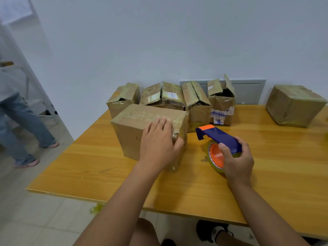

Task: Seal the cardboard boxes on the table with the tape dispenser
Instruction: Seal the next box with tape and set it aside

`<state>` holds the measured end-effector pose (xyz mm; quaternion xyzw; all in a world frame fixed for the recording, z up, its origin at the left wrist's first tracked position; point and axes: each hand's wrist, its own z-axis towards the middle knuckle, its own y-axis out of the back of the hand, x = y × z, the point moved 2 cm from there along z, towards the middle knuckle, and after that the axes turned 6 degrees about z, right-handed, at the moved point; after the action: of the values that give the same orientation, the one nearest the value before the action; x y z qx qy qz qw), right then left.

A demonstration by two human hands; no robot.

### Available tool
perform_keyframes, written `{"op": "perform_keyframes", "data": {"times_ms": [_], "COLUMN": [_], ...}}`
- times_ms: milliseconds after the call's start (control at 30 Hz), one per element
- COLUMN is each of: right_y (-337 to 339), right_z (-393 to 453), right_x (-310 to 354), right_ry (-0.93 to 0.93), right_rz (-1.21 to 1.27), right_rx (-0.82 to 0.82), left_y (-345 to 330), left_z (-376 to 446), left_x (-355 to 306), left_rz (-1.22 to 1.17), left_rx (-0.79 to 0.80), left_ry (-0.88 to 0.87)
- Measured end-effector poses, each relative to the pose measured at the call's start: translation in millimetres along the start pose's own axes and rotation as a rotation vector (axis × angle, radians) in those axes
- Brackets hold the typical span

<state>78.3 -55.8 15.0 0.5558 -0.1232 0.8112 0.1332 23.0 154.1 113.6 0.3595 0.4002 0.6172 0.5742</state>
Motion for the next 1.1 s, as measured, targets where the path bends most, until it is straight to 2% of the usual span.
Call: {"op": "perform_keyframes", "data": {"times_ms": [133,233,300,367,467,567,733,867,1000,1100], "right_y": [1.2,0.9,0.8,0.7,-0.1,-0.1,-4.2,-7.1,-3.6,1.7], "right_z": [2.5,2.2,1.8,1.3,0.1,-2.0,-2.3,2.4,12.2,19.8], "right_x": [0.0,0.1,-0.2,0.3,1.8,4.5,6.6,9.7,24.4,46.3], "right_ry": [-0.021,-0.027,-0.022,-0.019,-0.02,-0.017,-0.042,-0.058,-0.044,-0.023], "right_rz": [0.017,0.009,0.008,0.005,0.004,0.025,0.103,0.139,0.201,0.268], "right_rx": [-0.027,-0.033,-0.029,-0.026,-0.014,0.022,0.087,0.139,0.163,0.18], "left_y": [19.1,34.5,40.6,39.0,28.2,25.2,26.7,20.4,14.1,10.5], "left_z": [-17.7,-28.6,-33.1,-33.7,-31.3,-30.2,-28.7,-29.1,-23.7,-21.7], "left_x": [21.1,40.2,49.3,50.5,41.8,48.1,75.7,79.3,89.2,88.8], "left_rz": [-0.007,-0.025,-0.087,-0.119,-0.046,-0.048,-0.128,-0.074,-0.154,-0.161], "left_rx": [0.071,0.203,0.24,0.181,0.067,0.051,0.131,0.008,0.048,-0.012], "left_ry": [-0.071,-0.144,-0.125,-0.055,-0.004,-0.057,-0.134,-0.239,-0.244,-0.25]}}
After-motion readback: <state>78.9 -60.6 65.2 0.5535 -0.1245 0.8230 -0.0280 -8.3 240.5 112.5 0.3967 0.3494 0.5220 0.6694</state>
